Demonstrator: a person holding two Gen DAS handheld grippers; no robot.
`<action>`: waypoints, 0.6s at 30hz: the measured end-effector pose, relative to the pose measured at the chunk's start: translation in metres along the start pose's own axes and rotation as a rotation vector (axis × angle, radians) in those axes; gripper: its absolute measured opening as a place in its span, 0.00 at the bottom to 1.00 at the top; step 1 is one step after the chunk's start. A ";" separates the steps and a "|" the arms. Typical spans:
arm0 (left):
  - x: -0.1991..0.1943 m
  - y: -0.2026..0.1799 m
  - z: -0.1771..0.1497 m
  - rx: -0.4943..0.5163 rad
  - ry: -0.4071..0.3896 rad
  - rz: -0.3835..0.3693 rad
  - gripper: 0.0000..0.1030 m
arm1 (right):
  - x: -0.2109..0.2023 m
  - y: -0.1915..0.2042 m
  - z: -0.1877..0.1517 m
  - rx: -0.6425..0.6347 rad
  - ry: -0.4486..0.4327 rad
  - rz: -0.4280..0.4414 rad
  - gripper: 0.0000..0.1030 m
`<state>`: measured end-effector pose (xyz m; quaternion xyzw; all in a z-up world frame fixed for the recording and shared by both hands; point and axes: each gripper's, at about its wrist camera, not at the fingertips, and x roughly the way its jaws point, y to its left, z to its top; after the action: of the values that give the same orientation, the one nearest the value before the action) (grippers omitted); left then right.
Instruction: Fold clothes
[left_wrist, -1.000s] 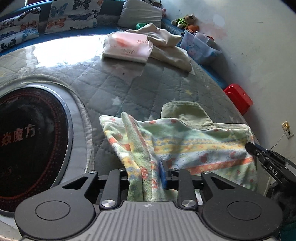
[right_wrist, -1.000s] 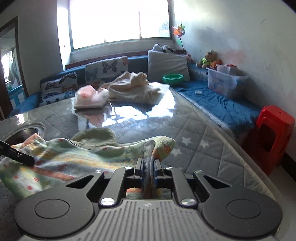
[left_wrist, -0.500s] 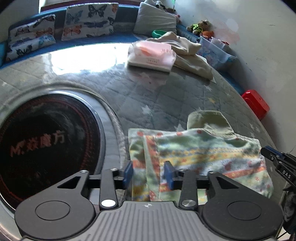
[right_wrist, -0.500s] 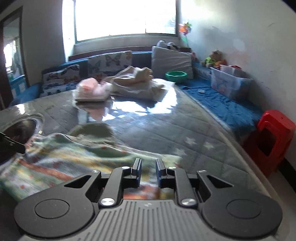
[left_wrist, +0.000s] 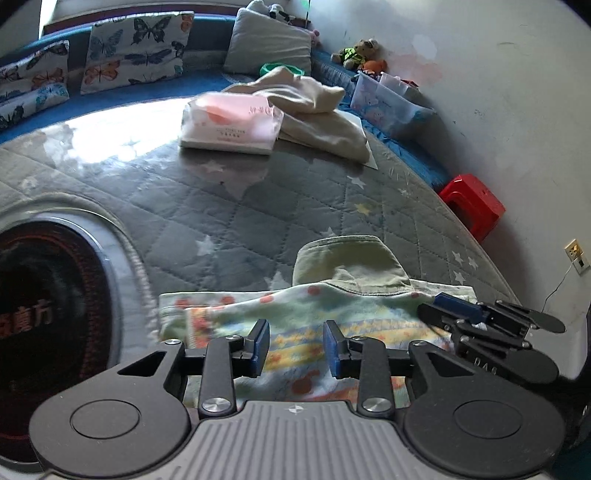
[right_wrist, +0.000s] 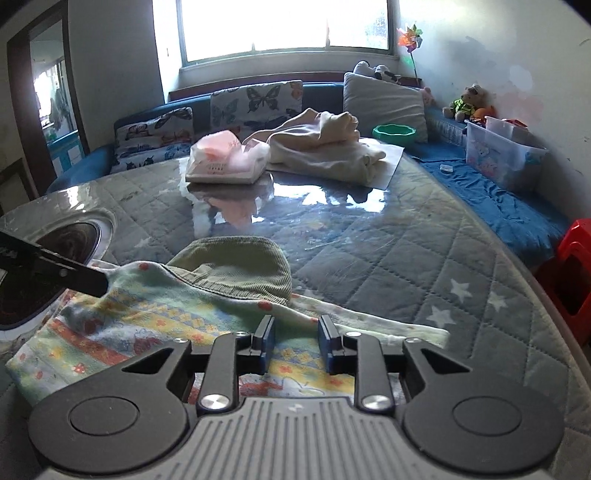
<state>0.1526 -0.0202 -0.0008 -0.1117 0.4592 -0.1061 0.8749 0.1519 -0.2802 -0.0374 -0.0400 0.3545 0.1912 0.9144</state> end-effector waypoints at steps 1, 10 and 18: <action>0.004 0.000 0.001 -0.004 0.005 0.001 0.31 | 0.001 0.000 0.000 -0.002 0.001 0.002 0.28; 0.021 0.005 0.004 -0.031 0.027 0.013 0.31 | 0.000 0.003 0.002 -0.034 -0.006 -0.006 0.39; -0.009 -0.005 -0.008 0.027 -0.006 -0.022 0.32 | -0.032 0.024 -0.010 -0.101 -0.023 0.066 0.47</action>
<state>0.1405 -0.0226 0.0036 -0.1054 0.4538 -0.1217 0.8764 0.1147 -0.2703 -0.0225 -0.0725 0.3349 0.2392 0.9085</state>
